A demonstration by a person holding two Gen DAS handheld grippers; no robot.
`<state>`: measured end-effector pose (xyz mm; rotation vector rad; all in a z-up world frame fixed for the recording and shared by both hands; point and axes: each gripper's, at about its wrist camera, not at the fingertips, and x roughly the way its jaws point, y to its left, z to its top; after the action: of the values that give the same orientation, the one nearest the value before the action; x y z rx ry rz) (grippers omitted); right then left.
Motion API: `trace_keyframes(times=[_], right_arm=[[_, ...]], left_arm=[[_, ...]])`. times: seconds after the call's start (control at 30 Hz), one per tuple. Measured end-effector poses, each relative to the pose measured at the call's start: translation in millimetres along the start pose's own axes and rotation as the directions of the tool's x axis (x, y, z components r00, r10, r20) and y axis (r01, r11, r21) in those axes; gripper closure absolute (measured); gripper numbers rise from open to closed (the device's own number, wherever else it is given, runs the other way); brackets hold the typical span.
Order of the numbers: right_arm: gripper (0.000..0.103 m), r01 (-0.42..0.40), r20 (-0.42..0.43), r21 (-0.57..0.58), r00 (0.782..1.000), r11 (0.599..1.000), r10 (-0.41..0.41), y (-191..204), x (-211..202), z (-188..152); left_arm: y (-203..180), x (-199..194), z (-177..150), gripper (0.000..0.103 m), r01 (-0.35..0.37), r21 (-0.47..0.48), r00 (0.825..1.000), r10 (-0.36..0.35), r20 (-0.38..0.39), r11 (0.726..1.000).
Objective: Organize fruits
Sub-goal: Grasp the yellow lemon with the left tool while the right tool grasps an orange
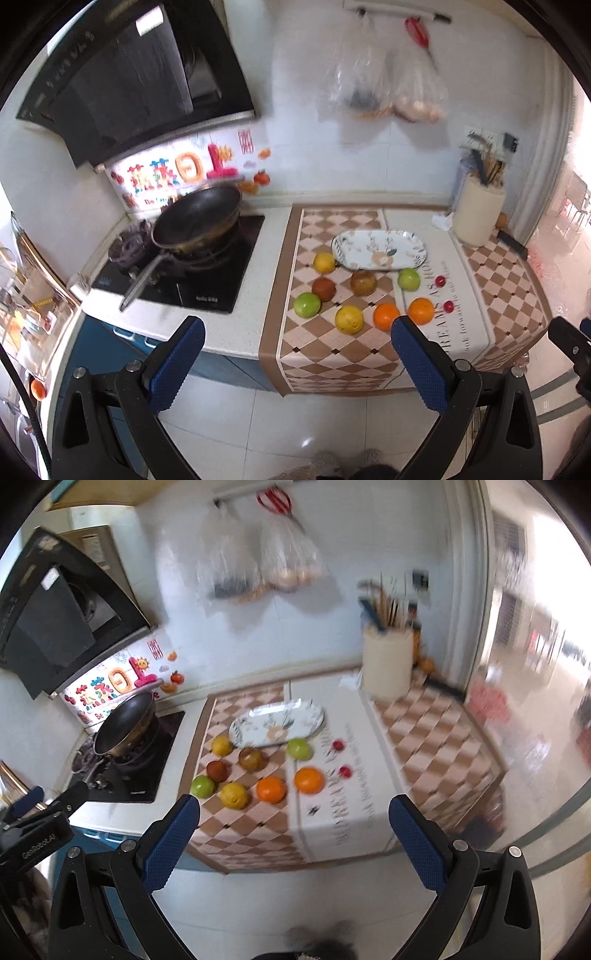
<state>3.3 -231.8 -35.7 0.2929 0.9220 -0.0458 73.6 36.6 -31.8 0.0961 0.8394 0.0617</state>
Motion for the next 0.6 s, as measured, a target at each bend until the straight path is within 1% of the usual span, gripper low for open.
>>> trace_keyframes(times=[0.13, 0.17, 0.2, 0.23, 0.27, 0.33, 0.37, 0.43, 0.47, 0.5, 0.53, 0.57, 0.6], right_arm=[[0.0, -0.019, -0.095, 0.046, 0.995, 0.999, 0.023, -5.9, 57.6, 2.9], [0.0, -0.021, -0.113, 0.054, 0.993, 0.998, 0.027, -8.5, 72.8, 3.6], [0.0, -0.017, -0.138, 0.058, 0.99, 0.998, 0.025, -12.5, 91.0, 4.9], [0.001, -0.019, -0.171, 0.063, 0.985, 0.998, 0.03, -16.3, 112.6, 6.8], [0.001, -0.021, -0.19, 0.065, 0.981, 0.998, 0.033, -18.5, 126.1, 8.6], [0.002, -0.015, -0.249, 0.072, 0.968, 0.997, 0.032, -26.7, 163.2, 13.2], [0.002, -0.017, -0.274, 0.073, 0.961, 0.997, 0.036, -30.4, 180.8, 15.8], [0.002, -0.023, -0.312, 0.062, 0.949, 0.998, 0.042, -38.0, 213.1, 21.9], [0.002, -0.025, -0.331, 0.052, 0.943, 0.998, 0.041, -40.4, 227.7, 23.9], [0.002, -0.032, -0.356, 0.042, 0.933, 0.999, 0.044, -43.5, 247.7, 26.7], [0.002, -0.036, -0.37, 0.039, 0.928, 0.999, 0.047, -45.4, 258.7, 28.5], [0.002, -0.04, -0.392, 0.036, 0.919, 0.999, 0.051, -48.8, 273.9, 30.7], [0.002, -0.045, -0.414, 0.036, 0.908, 0.998, 0.056, -51.6, 288.6, 32.7]], left_arm=[[8.2, 54.7, 1.0, 0.0, -0.011, -0.022, 0.994, 0.008, -0.109, 1.0], [9.4, 69.3, 0.9, 0.0, 0.002, -0.031, 0.99, -0.006, -0.14, 1.0], [9.7, 91.7, 1.9, 0.0, 0.013, -0.043, 0.982, -0.02, -0.187, 0.999], [6.5, 104.0, 1.3, 0.0, 0.012, -0.044, 0.976, -0.021, -0.218, 0.999], [3.3, 127.3, 2.6, 0.0, 0.024, -0.042, 0.962, -0.034, -0.27, 0.999], [-3.3, 157.9, 3.2, 0.0, 0.037, -0.051, 0.941, -0.052, -0.335, 0.998], [-6.2, 173.4, 2.7, 0.001, 0.046, -0.064, 0.928, -0.066, -0.365, 0.997], [-14.8, 208.1, 5.1, 0.001, 0.062, -0.101, 0.897, -0.1, -0.431, 0.993], [-19.6, 230.3, 6.2, 0.003, 0.076, -0.133, 0.874, -0.13, -0.469, 0.988], [-24.7, 243.6, 6.1, 0.005, 0.073, -0.147, 0.855, -0.138, -0.5, 0.986], [-29.3, 257.4, 5.5, 0.007, 0.077, -0.167, 0.834, -0.155, -0.529, 0.983], [-34.1, 273.8, 5.2, 0.01, 0.082, -0.184, 0.813, -0.172, -0.556, 0.98], [-39.7, 292.8, 4.2, 0.011, 0.08, -0.192, 0.786, -0.18, -0.592, 0.978]])
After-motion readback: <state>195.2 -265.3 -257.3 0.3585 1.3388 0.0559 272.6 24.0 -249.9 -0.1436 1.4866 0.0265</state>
